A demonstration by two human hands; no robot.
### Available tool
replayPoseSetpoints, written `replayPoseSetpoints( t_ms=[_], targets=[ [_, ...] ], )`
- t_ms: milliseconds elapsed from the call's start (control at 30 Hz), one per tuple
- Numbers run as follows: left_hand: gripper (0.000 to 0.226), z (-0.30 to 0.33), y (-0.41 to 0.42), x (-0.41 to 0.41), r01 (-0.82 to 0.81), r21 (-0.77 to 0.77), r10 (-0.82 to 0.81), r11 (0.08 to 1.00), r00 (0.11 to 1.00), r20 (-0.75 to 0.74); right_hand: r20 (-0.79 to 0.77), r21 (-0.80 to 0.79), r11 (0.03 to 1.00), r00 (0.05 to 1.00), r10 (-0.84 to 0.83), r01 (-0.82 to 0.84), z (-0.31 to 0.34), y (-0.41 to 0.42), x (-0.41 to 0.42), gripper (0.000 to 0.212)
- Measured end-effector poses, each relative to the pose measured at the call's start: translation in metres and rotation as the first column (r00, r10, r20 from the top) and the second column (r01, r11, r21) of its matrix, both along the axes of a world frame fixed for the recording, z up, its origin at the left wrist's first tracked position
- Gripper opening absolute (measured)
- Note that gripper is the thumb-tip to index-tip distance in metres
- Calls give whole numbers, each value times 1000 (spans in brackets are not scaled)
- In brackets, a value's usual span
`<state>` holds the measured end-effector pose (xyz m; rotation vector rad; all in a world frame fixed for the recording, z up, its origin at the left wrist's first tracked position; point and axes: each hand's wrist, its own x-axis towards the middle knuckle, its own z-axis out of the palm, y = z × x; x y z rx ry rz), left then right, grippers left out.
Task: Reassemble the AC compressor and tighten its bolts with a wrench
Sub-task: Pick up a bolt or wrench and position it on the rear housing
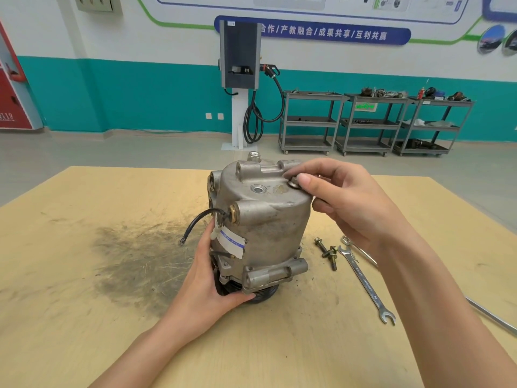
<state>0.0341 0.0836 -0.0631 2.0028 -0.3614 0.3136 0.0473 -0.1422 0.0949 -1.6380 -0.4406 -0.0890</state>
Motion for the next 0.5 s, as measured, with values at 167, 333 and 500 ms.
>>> replayPoseSetpoints(
  t_ms=[167,333,500],
  targets=[
    [126,0,0,0,22,-27,-22,999,1000,-12,25,72,987,989,-149,147,-5,12,3,15],
    [126,0,0,1,26,-19,-26,999,1000,0,18,25,998,998,-59,58,-3,6,0,4],
    [125,-2,0,1,18,-25,-18,1000,1000,-2,15,33,998,999,-48,47,-4,4,2,9]
  ],
)
